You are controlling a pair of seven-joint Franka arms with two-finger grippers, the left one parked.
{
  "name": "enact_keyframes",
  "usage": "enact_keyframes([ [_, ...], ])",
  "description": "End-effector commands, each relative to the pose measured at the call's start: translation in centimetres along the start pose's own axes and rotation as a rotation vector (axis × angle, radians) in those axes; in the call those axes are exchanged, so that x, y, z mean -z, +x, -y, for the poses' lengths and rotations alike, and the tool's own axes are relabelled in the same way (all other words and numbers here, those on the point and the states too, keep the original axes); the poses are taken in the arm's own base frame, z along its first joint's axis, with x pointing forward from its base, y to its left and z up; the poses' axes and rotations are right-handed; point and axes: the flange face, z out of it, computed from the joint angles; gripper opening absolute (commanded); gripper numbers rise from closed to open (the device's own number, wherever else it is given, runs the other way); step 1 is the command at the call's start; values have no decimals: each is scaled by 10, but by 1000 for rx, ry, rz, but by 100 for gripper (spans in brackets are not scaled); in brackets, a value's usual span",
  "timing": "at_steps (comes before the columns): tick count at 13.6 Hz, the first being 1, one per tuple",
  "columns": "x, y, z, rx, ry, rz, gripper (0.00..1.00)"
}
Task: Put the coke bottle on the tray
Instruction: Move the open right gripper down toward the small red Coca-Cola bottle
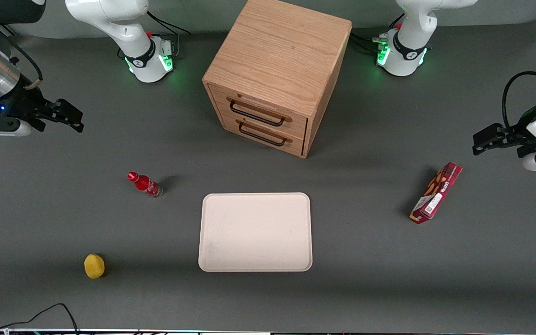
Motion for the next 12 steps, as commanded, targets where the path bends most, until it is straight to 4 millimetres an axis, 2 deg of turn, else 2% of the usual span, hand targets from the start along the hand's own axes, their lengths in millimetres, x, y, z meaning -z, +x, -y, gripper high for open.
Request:
enact_keyframes([
  [1,6,7,-1,16,14,10,100],
  [5,-2,13,0,6,33,44,100],
  [7,-25,24,5,10,53,79,100],
  [9,-58,41,17,23,72,96,100],
  [12,-112,43,22,28,72,93,100],
])
